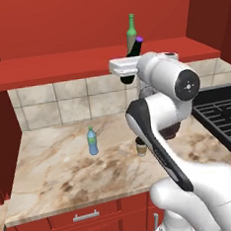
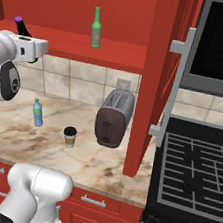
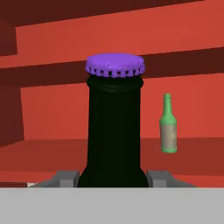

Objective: Sort all alcoholic drinks to one cabinet, and non-alcoholic drinks to the other.

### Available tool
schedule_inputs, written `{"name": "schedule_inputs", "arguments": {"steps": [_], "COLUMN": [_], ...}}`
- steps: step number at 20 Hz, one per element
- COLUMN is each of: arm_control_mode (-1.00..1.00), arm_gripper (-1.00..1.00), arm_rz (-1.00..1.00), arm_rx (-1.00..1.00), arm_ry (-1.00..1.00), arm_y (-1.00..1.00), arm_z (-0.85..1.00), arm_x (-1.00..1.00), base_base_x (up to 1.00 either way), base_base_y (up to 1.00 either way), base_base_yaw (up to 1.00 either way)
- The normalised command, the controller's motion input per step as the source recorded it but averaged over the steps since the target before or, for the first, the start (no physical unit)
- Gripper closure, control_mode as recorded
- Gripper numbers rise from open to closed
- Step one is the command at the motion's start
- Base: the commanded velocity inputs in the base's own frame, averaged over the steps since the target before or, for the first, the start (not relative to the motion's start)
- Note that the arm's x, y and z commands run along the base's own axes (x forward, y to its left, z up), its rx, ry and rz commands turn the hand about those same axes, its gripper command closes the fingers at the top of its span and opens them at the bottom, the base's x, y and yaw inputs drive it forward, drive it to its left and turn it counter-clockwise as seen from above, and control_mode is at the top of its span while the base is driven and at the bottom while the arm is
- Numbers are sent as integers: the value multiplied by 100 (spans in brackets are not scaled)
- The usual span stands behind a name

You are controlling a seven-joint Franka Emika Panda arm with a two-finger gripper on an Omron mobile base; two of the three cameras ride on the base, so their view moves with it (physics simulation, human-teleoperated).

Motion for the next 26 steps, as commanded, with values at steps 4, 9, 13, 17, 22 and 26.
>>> {"name": "schedule_inputs", "arguments": {"steps": [4,9,13,17,22,26], "arm_control_mode": [-100,-100,-100,-100,-100,-100], "arm_gripper": [100,100,100,100,100,100], "arm_rz": [0,0,0,0,0,0], "arm_rx": [0,0,-1,-1,0,-1], "arm_ry": [-2,-1,0,0,1,5], "arm_y": [0,0,1,1,2,6], "arm_z": [67,16,0,0,-8,-25], "arm_x": [-2,21,73,87,81,71], "base_base_x": [0,0,0,0,0,0], "base_base_y": [0,0,0,0,0,0], "base_base_yaw": [0,0,0,0,0,0]}}
